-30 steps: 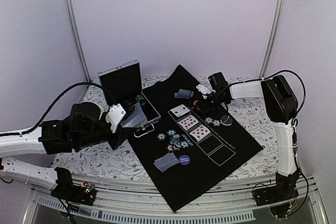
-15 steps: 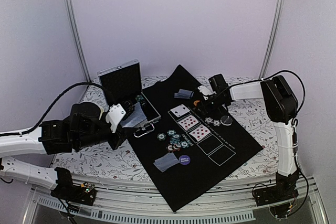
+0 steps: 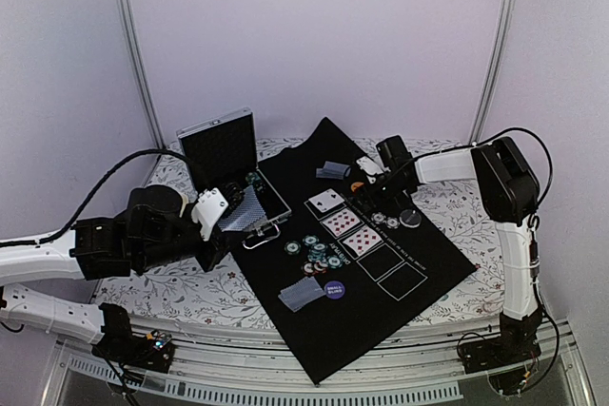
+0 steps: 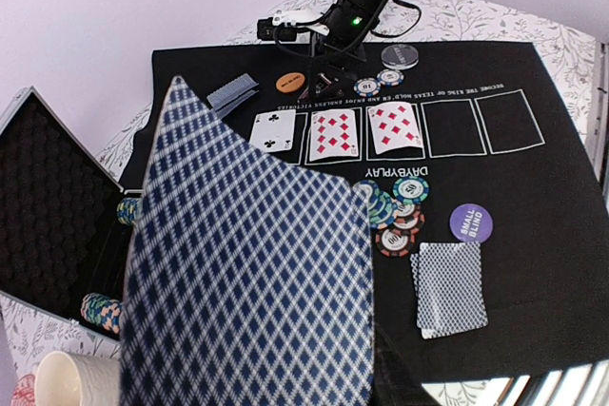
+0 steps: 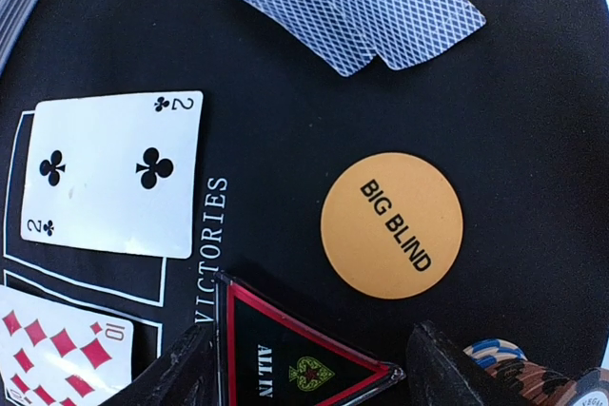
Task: Distribute texas hold em gaming equipment
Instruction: Place the all-in button in the big blind area, then pick up the poker card from the face-down deck piles.
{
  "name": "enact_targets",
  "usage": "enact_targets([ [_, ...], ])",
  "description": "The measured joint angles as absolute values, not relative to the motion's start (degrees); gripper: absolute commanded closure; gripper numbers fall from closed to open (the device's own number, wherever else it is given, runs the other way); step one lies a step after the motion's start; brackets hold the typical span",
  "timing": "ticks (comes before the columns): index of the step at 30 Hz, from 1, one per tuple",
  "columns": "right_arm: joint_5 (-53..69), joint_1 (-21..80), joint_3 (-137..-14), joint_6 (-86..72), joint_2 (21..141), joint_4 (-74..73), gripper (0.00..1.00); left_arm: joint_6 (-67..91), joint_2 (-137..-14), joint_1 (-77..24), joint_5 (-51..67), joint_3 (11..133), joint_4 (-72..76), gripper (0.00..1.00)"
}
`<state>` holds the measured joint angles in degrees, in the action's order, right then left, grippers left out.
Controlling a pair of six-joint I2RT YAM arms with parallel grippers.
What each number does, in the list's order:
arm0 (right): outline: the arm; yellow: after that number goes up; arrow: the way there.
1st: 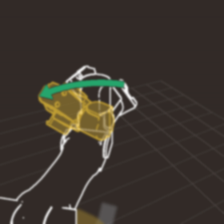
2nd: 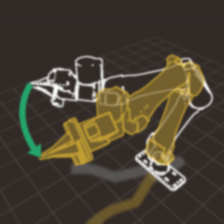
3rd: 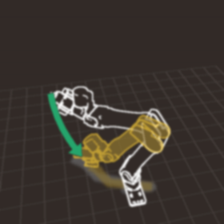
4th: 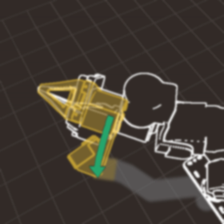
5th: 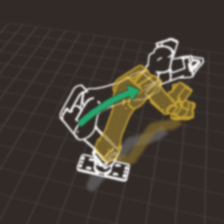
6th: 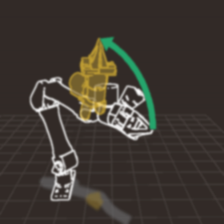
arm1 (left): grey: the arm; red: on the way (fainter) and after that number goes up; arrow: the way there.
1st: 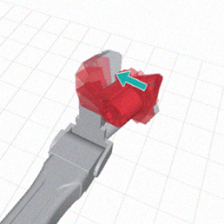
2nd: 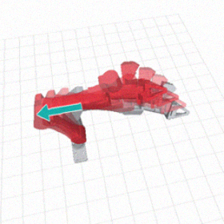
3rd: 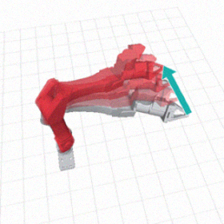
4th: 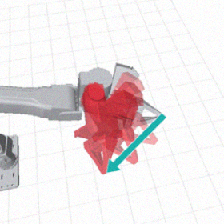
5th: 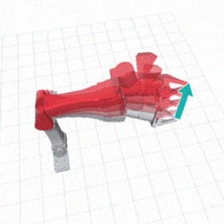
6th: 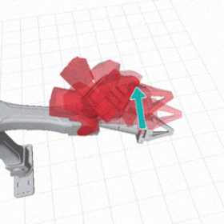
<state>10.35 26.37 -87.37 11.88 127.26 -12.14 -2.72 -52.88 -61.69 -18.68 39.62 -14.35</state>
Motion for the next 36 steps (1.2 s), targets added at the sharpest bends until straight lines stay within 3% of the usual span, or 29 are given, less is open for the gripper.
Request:
enact_targets([
  [20, 9.6, 28.6, -88.8, 13.2, 121.9, -15.4, 0.21, -2.7, -52.9, -61.7, -18.4, 39.6, -14.3, 0.65],
  [30, 12.2, 29.1, -88.2, 14.2, 108.0, -16.5, 0.1, -2.8, -54.1, -61.7, -16.7, 39.6, -14.3, 0.65],
  [36, 26.2, 35.6, -82.8, 15.2, 94.4, -12.0, 0.07, -3.5, -57.2, -61.7, -13.9, 40.0, -13.9, 0.65],
])
